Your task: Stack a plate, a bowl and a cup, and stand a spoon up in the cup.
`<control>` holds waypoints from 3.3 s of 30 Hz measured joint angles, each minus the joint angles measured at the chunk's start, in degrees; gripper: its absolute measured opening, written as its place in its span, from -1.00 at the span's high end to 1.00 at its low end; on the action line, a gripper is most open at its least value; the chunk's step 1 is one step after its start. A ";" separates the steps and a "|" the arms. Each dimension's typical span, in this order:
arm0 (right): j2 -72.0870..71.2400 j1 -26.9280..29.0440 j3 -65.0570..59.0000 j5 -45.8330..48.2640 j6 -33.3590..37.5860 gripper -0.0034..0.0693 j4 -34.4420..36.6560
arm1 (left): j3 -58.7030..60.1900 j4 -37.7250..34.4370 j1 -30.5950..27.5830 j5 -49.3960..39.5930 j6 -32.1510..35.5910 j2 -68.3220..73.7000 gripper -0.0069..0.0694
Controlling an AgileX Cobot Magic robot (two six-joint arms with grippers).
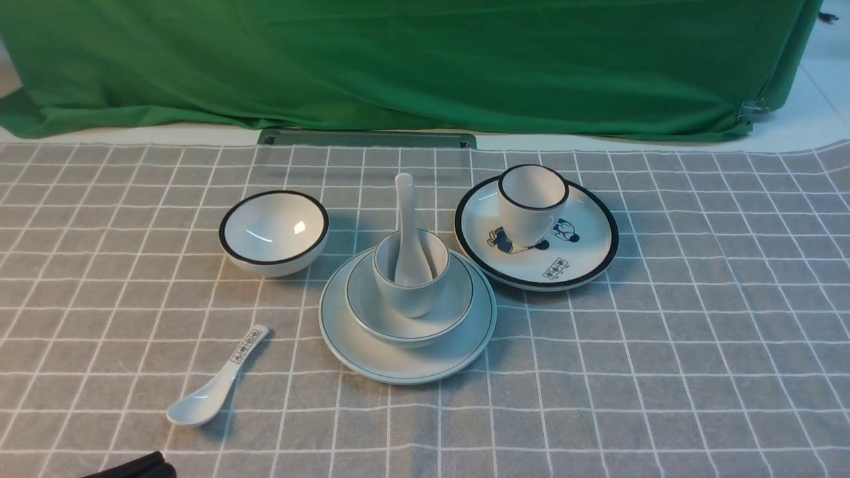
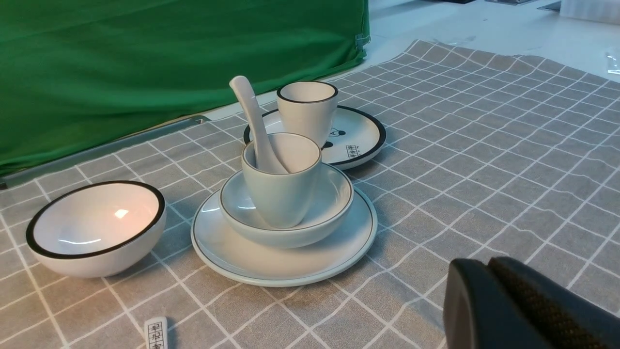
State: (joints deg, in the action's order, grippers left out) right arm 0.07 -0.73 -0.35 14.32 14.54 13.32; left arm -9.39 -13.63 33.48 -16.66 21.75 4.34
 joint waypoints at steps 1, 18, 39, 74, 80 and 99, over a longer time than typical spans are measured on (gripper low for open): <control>0.00 0.00 0.00 0.00 0.00 0.85 0.00 | 0.00 0.00 0.00 0.00 0.14 0.00 0.79; 0.00 0.00 0.00 0.00 0.00 0.81 -0.16 | 0.00 0.00 0.00 0.00 0.20 0.00 0.79; 0.00 0.00 0.00 -0.05 0.00 0.70 -0.16 | 0.00 0.00 0.00 0.00 0.20 0.00 0.79; 0.00 0.00 0.00 -0.21 0.00 0.46 -0.16 | 5.91 1.97 -19.53 12.95 -3.39 -3.15 0.79; 0.00 0.00 0.00 -0.21 0.00 0.43 -0.16 | 9.61 2.01 -26.82 10.95 -9.36 -4.27 0.79; -0.02 0.00 0.00 -0.21 0.00 0.34 -0.16 | 9.76 2.60 -27.31 2.82 -10.24 -4.27 0.79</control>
State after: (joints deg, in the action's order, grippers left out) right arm 0.05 -0.73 -0.35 14.11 14.54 13.16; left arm 0.37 -11.03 6.17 -13.85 11.50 0.07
